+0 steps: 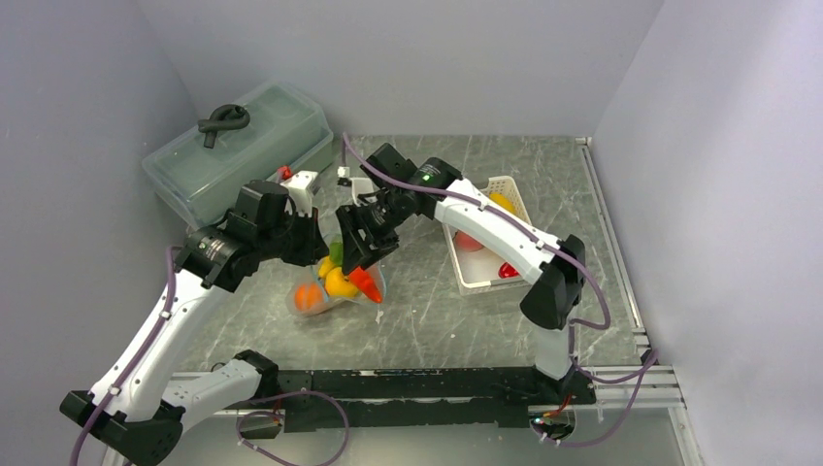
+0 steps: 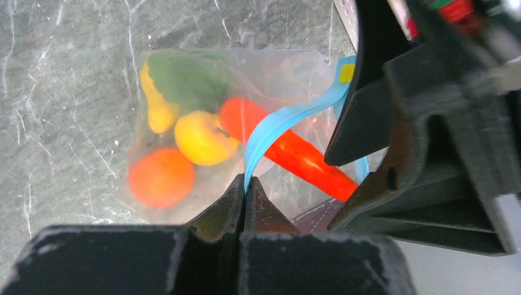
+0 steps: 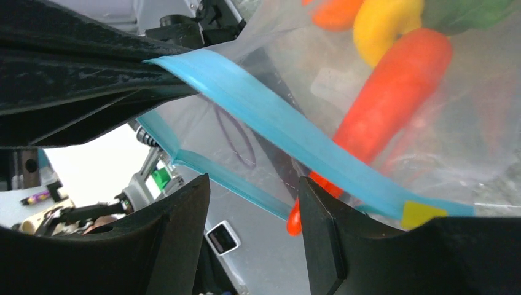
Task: Place the food in the zip-top bag and seal the zipper
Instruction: Place the fake vegetable in the zipper food storage bag.
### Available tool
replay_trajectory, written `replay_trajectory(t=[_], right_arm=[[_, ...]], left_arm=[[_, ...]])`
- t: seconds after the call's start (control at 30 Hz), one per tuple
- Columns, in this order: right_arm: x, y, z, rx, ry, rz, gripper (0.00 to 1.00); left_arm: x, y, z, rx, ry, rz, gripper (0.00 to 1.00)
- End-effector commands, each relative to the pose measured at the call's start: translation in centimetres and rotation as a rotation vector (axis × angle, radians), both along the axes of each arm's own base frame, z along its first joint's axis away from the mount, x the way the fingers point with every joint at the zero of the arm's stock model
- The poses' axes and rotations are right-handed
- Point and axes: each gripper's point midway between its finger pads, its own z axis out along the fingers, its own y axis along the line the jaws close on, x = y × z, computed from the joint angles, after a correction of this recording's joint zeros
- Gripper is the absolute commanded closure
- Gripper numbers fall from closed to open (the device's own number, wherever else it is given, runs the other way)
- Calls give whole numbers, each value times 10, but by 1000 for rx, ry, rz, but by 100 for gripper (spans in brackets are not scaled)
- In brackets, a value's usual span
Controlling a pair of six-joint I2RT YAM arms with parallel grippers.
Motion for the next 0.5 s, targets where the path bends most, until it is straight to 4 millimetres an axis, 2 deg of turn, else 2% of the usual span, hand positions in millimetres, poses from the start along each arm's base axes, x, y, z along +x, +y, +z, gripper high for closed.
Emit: replay_trajectory(t=[0.0,0.3,0.47], right_arm=[[8,-9,44,85,-169,-61,42],[13,-35,56,86,-345,-121,47],[31,-67,65,62,-529,-263,50]], left_arm=[[4,1,21,-19,-66,7,100],[9,3,21,-1,-53,35,100],[12,5,22,11,-49,54,100]])
